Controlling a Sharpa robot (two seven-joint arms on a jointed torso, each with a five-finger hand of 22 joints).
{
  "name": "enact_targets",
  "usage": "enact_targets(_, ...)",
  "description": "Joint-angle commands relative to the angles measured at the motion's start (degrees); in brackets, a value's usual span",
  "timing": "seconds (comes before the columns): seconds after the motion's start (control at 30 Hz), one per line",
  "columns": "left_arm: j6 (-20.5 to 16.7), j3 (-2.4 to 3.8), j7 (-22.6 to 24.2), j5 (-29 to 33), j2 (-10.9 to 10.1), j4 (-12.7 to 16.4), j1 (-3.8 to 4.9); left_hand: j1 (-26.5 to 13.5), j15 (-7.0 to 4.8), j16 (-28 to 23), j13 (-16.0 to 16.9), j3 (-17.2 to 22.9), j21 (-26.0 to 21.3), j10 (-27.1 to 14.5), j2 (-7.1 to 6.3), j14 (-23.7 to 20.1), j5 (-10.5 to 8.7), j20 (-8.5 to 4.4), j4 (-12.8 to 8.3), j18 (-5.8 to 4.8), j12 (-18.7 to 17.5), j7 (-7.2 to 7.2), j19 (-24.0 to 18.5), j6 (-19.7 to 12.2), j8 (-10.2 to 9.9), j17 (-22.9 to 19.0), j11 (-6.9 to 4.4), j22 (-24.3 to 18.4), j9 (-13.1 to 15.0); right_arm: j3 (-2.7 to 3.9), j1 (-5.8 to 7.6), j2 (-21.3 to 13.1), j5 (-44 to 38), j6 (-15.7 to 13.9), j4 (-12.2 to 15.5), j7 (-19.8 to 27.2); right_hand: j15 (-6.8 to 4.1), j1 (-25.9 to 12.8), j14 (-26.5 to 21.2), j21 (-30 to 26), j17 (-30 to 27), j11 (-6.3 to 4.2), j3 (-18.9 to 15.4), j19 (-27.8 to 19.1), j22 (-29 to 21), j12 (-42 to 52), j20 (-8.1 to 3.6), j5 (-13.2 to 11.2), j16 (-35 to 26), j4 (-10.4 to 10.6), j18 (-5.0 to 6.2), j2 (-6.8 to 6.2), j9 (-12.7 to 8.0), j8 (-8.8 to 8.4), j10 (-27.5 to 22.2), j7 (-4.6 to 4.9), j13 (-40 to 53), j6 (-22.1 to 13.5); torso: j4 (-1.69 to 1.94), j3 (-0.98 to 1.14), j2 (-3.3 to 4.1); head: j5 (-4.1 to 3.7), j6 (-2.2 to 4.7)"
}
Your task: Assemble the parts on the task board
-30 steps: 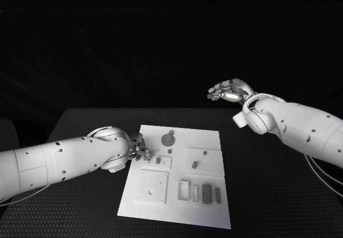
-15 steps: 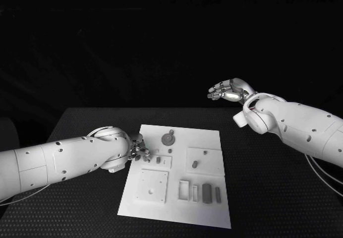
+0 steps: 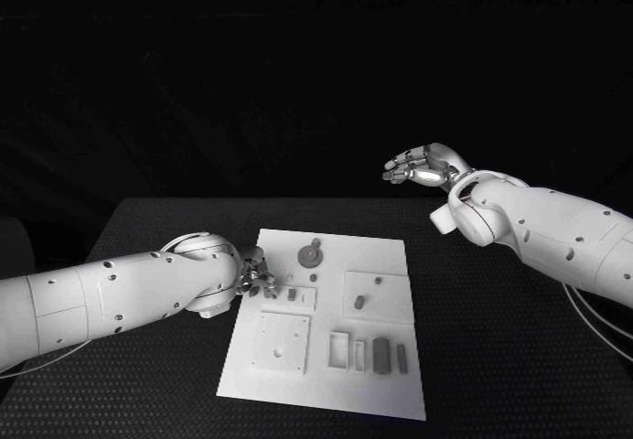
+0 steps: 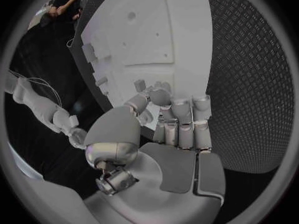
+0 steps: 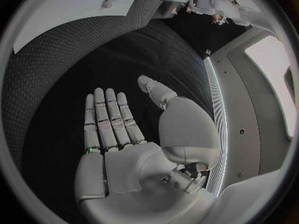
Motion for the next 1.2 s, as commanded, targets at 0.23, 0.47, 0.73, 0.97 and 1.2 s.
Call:
enact_targets(0.23,0.67,-0.05,0.01,-1.34,0.61,-0.19,-0.82,0.00,-1.31,0.36,0.06,0.34,0.20,-0.38,0.78,0.76,0.19,-7.38,0.10,0.30,0.28,-0.65,0.42,0.92,0.05,-0.08,0.00,1.16,-0.08,0.03,-0.01,-0.09,0.02,0.82,0.20,0.33,0.06,-0.32,-0.37,-0.29,-0.11,-0.03,-0.23,-0.49,0.11,-0.29,-0.03,0.32,-0.28,0.08,-0.42,-0.06,-0.09,0.34,0.51,0.13,-0.03,-0.34,-0.03,-0.03,0.03,-0.13,-0.10)
enact_targets(0.47,-0.48,-0.05,0.35,-2.41,0.85,-0.20,-1.06,-0.06,-1.30,0.36,0.06,0.35,0.23,-0.41,0.81,0.74,0.17,-7.39,0.10,0.31,0.30,-0.63,0.41,0.82,0.01,-0.11,0.02,1.14,-0.08,0.03,-0.01,-0.10,0.03,0.85,0.22,0.35,0.06,-0.32,-0.38,-0.31,-0.13,-0.03,-0.23,-0.50,0.13,-0.32,-0.03,0.32,-0.28,0.09,-0.43,-0.07,-0.11,0.34,0.52,0.13,-0.02,-0.35,-0.02,-0.01,0.02,-0.20,-0.17)
enact_targets(0.73,-1.28,-0.04,0.56,-2.48,0.40,0.39,-1.08,0.02,-1.30,0.41,0.08,0.48,0.29,-0.41,0.95,0.78,0.18,-7.43,0.01,0.35,0.36,-0.64,0.43,0.78,-0.01,-0.14,0.00,1.13,-0.06,0.03,-0.01,-0.14,0.04,0.83,0.17,0.35,0.06,-0.34,-0.40,-0.33,-0.15,-0.04,-0.23,-0.50,0.16,-0.35,-0.02,0.33,-0.28,0.15,-0.43,-0.01,-0.12,0.35,0.53,0.14,-0.02,-0.35,-0.05,0.02,0.02,-0.23,-0.18)
enact_targets(0.97,-2.76,-0.04,0.82,-2.92,-0.01,0.90,-1.09,0.12,-1.31,0.45,0.08,0.59,0.36,-0.41,0.98,0.83,0.23,-7.46,-0.14,0.38,0.40,-0.66,0.45,0.80,0.01,-0.18,-0.02,1.12,-0.03,0.03,-0.01,-0.17,0.04,0.86,0.15,0.38,0.07,-0.37,-0.42,-0.35,-0.16,-0.05,-0.24,-0.51,0.19,-0.37,-0.02,0.34,-0.29,0.19,-0.44,0.00,-0.13,0.35,0.54,0.14,-0.02,-0.35,-0.03,-0.02,0.01,-0.33,-0.19)
enact_targets(1.2,-2.68,-0.04,0.79,-4.21,-0.04,1.27,-1.23,0.19,-1.35,0.52,0.08,0.68,0.44,-0.38,0.99,0.92,0.27,-7.49,-0.25,0.41,0.45,-0.70,0.50,0.87,0.05,-0.20,-0.07,1.10,0.01,0.03,-0.01,-0.19,0.07,0.91,0.15,0.38,0.07,-0.40,-0.43,-0.37,-0.18,-0.06,-0.26,-0.52,0.22,-0.40,-0.01,0.36,-0.29,0.24,-0.44,0.01,-0.14,0.36,0.55,0.14,-0.02,-0.35,-0.01,-0.03,0.00,-0.37,-0.20)
